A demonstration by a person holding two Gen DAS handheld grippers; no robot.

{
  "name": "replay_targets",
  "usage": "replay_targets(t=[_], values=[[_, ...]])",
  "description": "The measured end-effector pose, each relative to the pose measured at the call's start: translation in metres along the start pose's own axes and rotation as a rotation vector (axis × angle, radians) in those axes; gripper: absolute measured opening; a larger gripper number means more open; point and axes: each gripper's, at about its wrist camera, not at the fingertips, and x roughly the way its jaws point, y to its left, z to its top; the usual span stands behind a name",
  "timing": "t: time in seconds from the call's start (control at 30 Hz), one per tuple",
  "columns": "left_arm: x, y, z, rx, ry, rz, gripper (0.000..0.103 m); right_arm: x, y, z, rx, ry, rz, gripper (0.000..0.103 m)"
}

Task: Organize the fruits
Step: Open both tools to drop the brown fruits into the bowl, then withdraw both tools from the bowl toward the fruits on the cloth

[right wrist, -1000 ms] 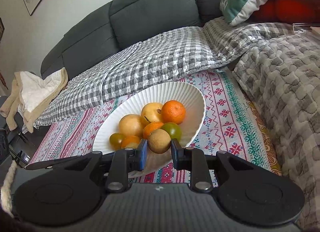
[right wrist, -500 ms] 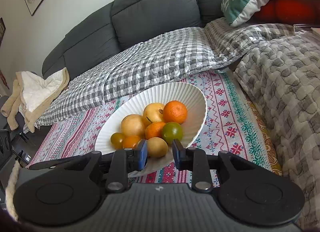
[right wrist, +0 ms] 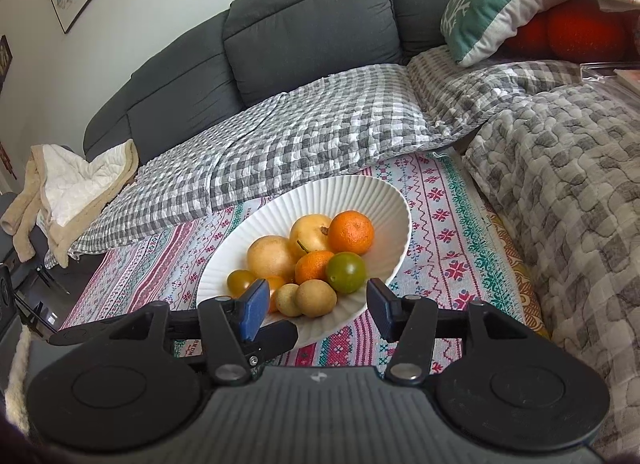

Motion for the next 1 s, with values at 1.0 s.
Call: replay_targets(t=[1.0], values=[[-0.060,0.012,-0.029,0.045,0.050,0.006,0.099,-0.051,0.017,-0.018,-0.119,-0.018,-0.065,0.091]])
